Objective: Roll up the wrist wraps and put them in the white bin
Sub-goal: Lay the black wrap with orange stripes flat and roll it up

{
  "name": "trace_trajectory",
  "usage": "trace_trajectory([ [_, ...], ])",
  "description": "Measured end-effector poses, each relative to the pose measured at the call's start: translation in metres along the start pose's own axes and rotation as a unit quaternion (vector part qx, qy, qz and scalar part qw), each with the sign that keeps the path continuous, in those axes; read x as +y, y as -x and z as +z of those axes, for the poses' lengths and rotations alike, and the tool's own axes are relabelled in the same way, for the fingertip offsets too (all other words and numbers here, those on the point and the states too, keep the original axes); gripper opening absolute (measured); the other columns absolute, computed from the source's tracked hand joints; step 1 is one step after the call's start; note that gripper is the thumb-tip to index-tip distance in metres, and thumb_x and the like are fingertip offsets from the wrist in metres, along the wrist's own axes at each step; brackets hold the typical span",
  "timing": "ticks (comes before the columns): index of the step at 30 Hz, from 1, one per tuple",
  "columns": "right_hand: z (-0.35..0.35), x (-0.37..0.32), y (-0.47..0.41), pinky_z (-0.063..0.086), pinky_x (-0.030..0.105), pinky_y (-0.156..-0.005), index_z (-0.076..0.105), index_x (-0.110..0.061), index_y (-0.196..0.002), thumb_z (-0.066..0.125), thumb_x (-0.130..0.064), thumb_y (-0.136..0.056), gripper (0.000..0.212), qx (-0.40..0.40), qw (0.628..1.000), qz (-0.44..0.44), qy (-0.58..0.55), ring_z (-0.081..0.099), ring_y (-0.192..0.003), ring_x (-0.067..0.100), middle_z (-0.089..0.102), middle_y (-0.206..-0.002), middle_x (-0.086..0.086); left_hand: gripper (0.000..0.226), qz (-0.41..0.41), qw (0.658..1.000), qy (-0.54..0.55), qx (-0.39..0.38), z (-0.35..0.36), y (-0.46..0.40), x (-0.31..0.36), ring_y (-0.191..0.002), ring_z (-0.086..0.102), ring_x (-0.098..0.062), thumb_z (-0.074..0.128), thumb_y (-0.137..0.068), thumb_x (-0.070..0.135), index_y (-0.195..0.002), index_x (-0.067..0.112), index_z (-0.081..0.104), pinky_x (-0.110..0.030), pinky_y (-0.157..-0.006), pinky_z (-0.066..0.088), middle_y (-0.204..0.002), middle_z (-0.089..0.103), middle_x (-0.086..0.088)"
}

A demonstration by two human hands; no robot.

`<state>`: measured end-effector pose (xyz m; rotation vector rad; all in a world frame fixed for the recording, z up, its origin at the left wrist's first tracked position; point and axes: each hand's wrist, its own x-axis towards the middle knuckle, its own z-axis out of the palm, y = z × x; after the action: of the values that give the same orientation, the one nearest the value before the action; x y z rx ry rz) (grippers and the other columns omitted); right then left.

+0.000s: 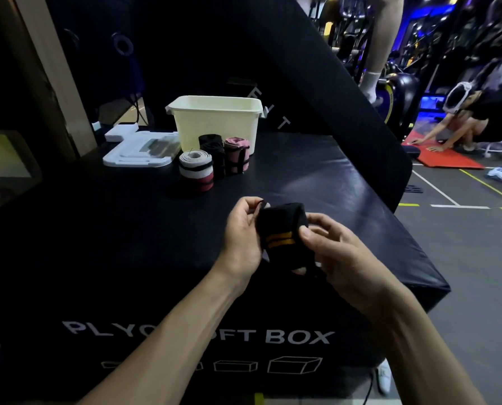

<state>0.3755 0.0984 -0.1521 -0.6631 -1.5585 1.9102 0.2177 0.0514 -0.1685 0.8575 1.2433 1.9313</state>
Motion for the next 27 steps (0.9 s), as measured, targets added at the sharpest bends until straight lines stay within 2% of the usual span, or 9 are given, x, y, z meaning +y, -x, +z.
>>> trace_trajectory([
  [3, 0.003, 0.002, 0.001, 0.055, 0.036, -0.081, 0.065, -0.016, -0.112, 0.079, -0.032, -0.079, 0.039, 0.075, 0.984, -0.088, 0.132, 0.069, -0.094, 0.020, 0.070, -0.107, 0.008, 0.012, 0.044, 0.996, -0.064, 0.044, -0.007, -0.010, -0.005, -0.077, 0.057, -0.018, 0.054, -0.106, 0.013, -0.096, 0.018, 0.057, -0.038, -0.072, 0.048, -0.080, 0.063, 0.001],
  [6, 0.015, 0.007, -0.002, 0.057, 0.026, -0.079, 0.068, -0.019, -0.111, 0.073, -0.022, -0.093, 0.018, 0.144, 0.936, -0.182, 0.263, 0.072, -0.092, 0.013, 0.073, -0.099, 0.002, 0.008, 0.090, 0.986, -0.118, 0.074, -0.011, -0.016, -0.009, -0.075, 0.056, -0.011, 0.056, -0.101, 0.024, -0.093, 0.024, 0.054, -0.034, -0.071, 0.047, -0.082, 0.062, 0.004],
  [9, 0.036, 0.019, -0.005, 0.047, 0.018, -0.082, 0.064, -0.015, -0.124, 0.049, -0.022, -0.104, 0.026, 0.184, 0.865, -0.239, 0.402, 0.065, -0.096, 0.011, 0.068, -0.105, -0.001, 0.015, 0.156, 0.956, -0.221, 0.114, -0.010, -0.016, -0.011, -0.073, 0.053, 0.001, 0.051, -0.105, 0.014, -0.094, 0.023, 0.051, -0.024, -0.074, 0.044, -0.084, 0.057, 0.012],
  [10, 0.041, 0.024, -0.005, 0.045, 0.020, -0.084, 0.060, -0.015, -0.129, 0.042, -0.026, -0.103, 0.034, 0.176, 0.857, -0.234, 0.424, 0.061, -0.098, 0.012, 0.066, -0.107, -0.002, 0.014, 0.172, 0.947, -0.243, 0.123, -0.010, -0.015, -0.011, -0.075, 0.054, 0.003, 0.050, -0.106, 0.011, -0.096, 0.020, 0.050, -0.021, -0.074, 0.043, -0.084, 0.056, 0.013],
  [14, 0.046, 0.027, -0.004, 0.047, 0.032, -0.090, 0.046, -0.020, -0.135, 0.038, -0.053, -0.098, 0.050, 0.141, 0.867, -0.169, 0.448, 0.061, -0.108, 0.014, 0.065, -0.117, -0.005, 0.008, 0.175, 0.936, -0.281, 0.124, -0.008, -0.008, -0.015, -0.077, 0.053, -0.002, 0.050, -0.106, 0.012, -0.099, 0.017, 0.050, -0.028, -0.074, 0.043, -0.085, 0.055, 0.013],
  [19, 0.027, 0.022, -0.003, 0.044, 0.015, -0.078, 0.052, -0.027, -0.127, 0.064, -0.038, -0.096, 0.035, 0.123, 0.871, -0.179, 0.442, 0.063, -0.095, 0.002, 0.068, -0.103, -0.015, 0.014, 0.118, 0.948, -0.274, 0.110, -0.008, -0.002, -0.013, -0.066, 0.058, -0.001, 0.058, -0.102, 0.018, -0.089, 0.021, 0.057, -0.027, -0.068, 0.050, -0.078, 0.062, 0.009],
  [22, 0.016, 0.018, -0.006, 0.047, 0.012, -0.080, 0.059, -0.026, -0.126, 0.070, -0.031, -0.094, 0.034, 0.125, 0.884, -0.208, 0.401, 0.065, -0.093, -0.001, 0.071, -0.100, -0.016, 0.013, 0.039, 0.985, -0.146, 0.087, -0.004, 0.003, -0.002, -0.066, 0.065, -0.005, 0.060, -0.102, 0.012, -0.090, 0.009, 0.064, -0.018, -0.056, 0.052, -0.079, 0.068, -0.004],
  [24, 0.010, 0.012, -0.008, 0.052, 0.019, -0.083, 0.063, -0.022, -0.123, 0.069, -0.030, -0.093, 0.033, 0.127, 0.913, -0.218, 0.321, 0.068, -0.093, 0.004, 0.073, -0.101, -0.008, 0.013, -0.029, 0.998, -0.029, 0.038, -0.002, 0.005, 0.007, -0.071, 0.071, -0.016, 0.060, -0.102, 0.011, -0.091, 0.008, 0.066, -0.024, -0.057, 0.056, -0.083, 0.072, -0.011],
  [27, 0.002, 0.009, -0.003, 0.055, 0.026, -0.087, 0.064, -0.015, -0.127, 0.066, -0.027, -0.092, 0.038, 0.092, 0.944, -0.228, 0.221, 0.068, -0.093, 0.010, 0.074, -0.105, 0.001, 0.012, -0.080, 0.996, 0.003, -0.026, -0.006, 0.004, 0.017, -0.069, 0.072, -0.017, 0.060, -0.102, 0.014, -0.093, 0.011, 0.067, -0.024, -0.054, 0.055, -0.082, 0.073, -0.009],
])
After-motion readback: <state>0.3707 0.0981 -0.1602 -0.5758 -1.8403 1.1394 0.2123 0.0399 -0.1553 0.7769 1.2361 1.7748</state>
